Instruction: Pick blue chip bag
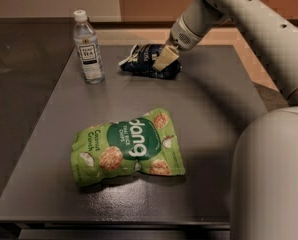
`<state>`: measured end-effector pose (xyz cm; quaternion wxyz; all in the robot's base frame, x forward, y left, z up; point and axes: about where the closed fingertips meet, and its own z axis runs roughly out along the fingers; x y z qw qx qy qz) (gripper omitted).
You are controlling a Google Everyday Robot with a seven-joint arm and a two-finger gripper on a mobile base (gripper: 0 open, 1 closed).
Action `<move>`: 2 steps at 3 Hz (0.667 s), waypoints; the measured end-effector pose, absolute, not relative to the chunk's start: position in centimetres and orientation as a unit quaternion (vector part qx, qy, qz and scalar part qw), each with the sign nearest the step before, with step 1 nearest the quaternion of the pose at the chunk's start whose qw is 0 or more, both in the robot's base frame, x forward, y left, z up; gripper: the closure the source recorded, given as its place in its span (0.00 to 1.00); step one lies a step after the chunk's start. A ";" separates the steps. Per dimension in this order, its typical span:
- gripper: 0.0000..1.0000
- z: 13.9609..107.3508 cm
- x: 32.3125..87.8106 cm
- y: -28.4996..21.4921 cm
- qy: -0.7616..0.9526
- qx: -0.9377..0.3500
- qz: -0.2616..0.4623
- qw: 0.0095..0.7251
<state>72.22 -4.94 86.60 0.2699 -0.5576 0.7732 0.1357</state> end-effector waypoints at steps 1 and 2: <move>0.88 89.2 70.7 -5.1 0.758 -0.568 0.134 0.291; 1.00 92.6 68.9 -5.4 0.735 -0.584 0.127 0.320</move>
Offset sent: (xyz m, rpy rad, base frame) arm -0.0584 -0.0133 0.1106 0.0619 -0.2132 0.1100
